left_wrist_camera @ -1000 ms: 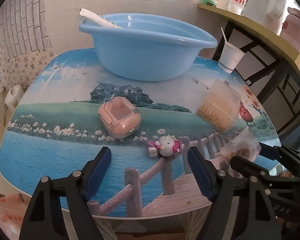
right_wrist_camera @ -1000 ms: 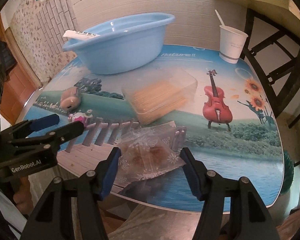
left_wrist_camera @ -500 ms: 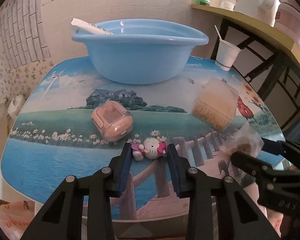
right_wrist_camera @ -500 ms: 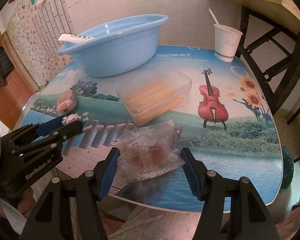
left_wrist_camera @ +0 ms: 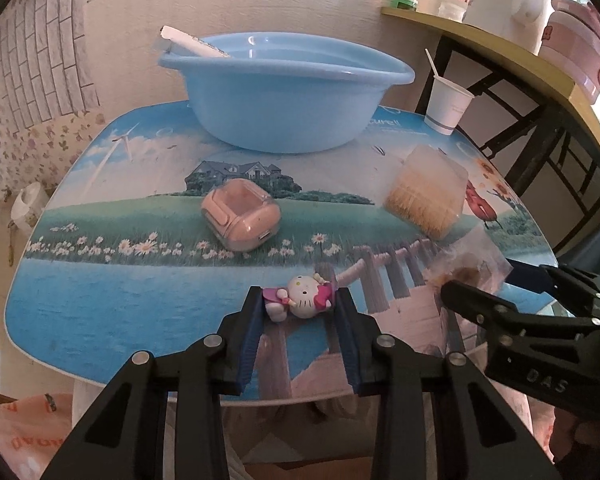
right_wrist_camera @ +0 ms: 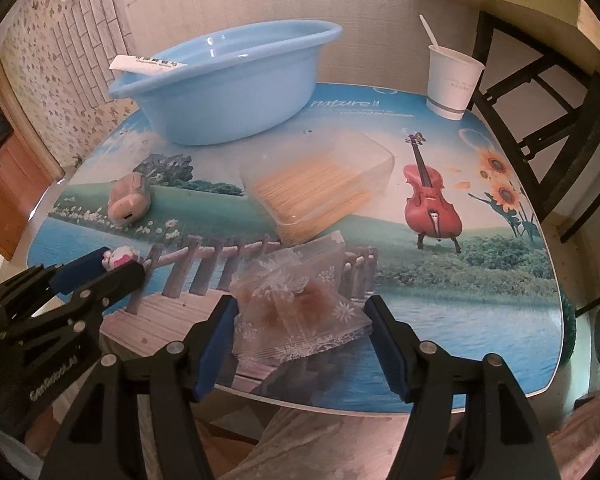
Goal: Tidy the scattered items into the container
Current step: 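Grasp the small doll figure with the left tool while the right tool grasps the plastic bag, then carry the doll and bag over the blue basin and open both tools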
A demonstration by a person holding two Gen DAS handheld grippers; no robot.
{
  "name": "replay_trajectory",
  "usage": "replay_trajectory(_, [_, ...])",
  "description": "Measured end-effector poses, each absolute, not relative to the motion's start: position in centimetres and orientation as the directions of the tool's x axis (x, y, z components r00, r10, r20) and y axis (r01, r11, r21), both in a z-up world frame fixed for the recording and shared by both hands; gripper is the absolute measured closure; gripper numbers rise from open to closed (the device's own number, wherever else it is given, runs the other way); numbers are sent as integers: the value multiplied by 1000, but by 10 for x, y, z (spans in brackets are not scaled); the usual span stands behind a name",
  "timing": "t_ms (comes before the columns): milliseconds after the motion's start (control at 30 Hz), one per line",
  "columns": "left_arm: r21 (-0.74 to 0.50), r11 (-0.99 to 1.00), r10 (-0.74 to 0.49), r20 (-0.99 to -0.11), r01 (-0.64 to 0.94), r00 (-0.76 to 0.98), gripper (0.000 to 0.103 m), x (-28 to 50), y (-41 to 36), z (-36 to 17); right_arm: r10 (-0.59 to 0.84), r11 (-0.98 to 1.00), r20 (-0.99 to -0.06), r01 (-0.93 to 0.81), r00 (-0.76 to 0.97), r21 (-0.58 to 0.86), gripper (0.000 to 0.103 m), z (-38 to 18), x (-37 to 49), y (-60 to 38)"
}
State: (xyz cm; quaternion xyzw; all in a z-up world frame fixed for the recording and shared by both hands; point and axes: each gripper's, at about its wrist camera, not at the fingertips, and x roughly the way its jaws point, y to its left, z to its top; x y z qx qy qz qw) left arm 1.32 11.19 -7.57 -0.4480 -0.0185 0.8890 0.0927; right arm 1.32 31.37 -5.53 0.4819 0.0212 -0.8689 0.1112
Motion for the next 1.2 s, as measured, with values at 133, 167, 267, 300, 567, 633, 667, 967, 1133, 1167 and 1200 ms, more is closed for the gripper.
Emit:
replay_trajectory(133, [-119, -981, 185, -790, -150, -585, 70, 17, 108, -73, -150, -977, -846, 210, -512, 46, 42, -53, 15, 308])
replay_trajectory(167, [-120, -981, 187, -788, -152, -587, 70, 19, 107, -72, -148, -977, -844, 210, -515, 43, 42, -52, 16, 307])
replay_trajectory(267, [-124, -979, 195, -781, -159, -594, 70, 23, 105, -68, -145, -978, -838, 207, -526, 39, 43, -46, 18, 304])
replay_trajectory(300, [-126, -979, 197, -779, -160, -595, 70, 24, 104, -67, -142, -978, -837, 206, -529, 36, 43, -45, 19, 303])
replay_trajectory(567, [-139, -975, 219, -754, -175, -619, 70, 36, 95, -51, -102, -986, -836, 164, -539, 15, 43, -32, 27, 304])
replay_trajectory(633, [-139, -974, 222, -744, -179, -630, 70, 39, 93, -46, -101, -987, -829, 160, -550, 14, 43, -26, 30, 303])
replay_trajectory(667, [-140, -974, 223, -738, -179, -637, 70, 40, 92, -43, -101, -987, -823, 159, -559, 13, 43, -21, 31, 303])
replay_trajectory(967, [-124, -977, 211, -687, -173, -696, 70, 43, 78, -17, -118, -989, -776, 147, -620, 32, 44, 17, 32, 297])
replay_trajectory(1133, [-104, -982, 189, -650, -160, -736, 70, 39, 70, -2, -127, -987, -745, 158, -655, 30, 44, 38, 26, 290])
replay_trajectory(1167, [-102, -982, 185, -642, -157, -744, 70, 37, 68, 1, -132, -986, -739, 162, -661, 31, 44, 42, 25, 289])
replay_trajectory(1200, [-104, -983, 185, -637, -154, -748, 70, 35, 67, 4, -137, -985, -733, 167, -666, 32, 44, 46, 23, 287])
